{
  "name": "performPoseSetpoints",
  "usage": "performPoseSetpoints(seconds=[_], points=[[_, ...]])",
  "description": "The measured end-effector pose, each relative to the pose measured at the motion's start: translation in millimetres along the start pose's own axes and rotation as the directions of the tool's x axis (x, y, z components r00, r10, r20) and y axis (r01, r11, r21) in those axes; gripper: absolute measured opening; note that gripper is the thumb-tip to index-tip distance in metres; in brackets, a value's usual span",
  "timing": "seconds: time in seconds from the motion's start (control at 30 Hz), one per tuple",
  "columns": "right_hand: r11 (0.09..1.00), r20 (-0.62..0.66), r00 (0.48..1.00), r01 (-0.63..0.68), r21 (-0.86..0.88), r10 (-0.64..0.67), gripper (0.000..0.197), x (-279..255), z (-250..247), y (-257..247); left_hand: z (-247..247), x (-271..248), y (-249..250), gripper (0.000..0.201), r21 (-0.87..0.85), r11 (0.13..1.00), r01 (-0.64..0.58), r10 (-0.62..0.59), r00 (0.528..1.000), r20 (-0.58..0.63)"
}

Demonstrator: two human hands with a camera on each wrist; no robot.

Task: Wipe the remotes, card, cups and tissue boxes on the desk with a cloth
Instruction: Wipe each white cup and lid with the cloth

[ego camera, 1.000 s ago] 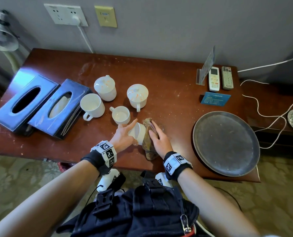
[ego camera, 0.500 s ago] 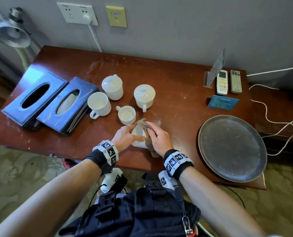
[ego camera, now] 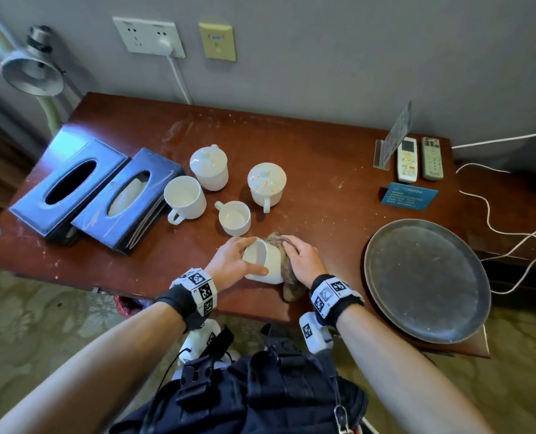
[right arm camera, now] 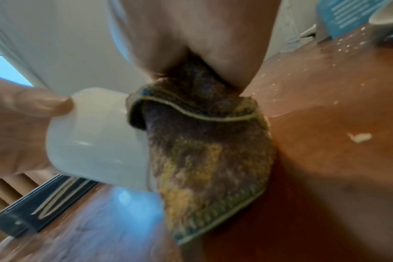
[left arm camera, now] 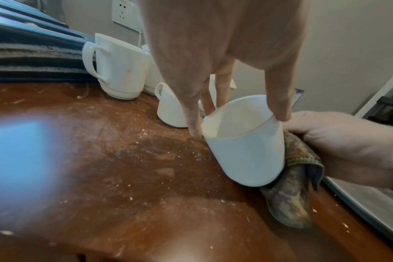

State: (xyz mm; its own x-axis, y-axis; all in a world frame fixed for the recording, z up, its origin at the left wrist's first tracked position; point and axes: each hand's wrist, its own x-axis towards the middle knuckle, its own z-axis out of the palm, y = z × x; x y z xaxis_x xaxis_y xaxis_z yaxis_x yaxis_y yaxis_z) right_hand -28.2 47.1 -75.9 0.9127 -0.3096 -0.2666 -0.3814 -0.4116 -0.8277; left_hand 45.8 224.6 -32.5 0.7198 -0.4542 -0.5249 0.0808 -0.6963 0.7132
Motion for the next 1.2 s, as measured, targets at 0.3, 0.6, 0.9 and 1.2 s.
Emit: performPoseSetpoints(seconds=[0.3, 0.6, 0.9, 1.2], points=[[0.998, -0.063, 0.997, 0.047, 0.032, -0.045, 0.031, -5, 6, -4, -2, 6, -3, 0.085, -0.011, 1.000, 0.010, -0.009, 1.000, 0.016], [0.987, -0.134, 0.982, 0.147, 0.072, -0.136, 0.032, -19, 16, 3, -1, 9, -4, 0.083, -0.020, 1.000, 0.004, -0.003, 1.000, 0.015], [0.962, -0.127, 0.961, 0.256, 0.090, -0.244, 0.033, -20, 12, -4, -1, 16, -2, 0.082, -0.007, 1.000, -0.006, 0.007, 0.999, 0.035], [0.972, 0.176, 0.956, 0.232, 0.043, -0.236, 0.069, -22, 12, 11, -7, 13, -3, 0.087, -0.044, 0.998, 0.037, -0.034, 0.997, 0.062]])
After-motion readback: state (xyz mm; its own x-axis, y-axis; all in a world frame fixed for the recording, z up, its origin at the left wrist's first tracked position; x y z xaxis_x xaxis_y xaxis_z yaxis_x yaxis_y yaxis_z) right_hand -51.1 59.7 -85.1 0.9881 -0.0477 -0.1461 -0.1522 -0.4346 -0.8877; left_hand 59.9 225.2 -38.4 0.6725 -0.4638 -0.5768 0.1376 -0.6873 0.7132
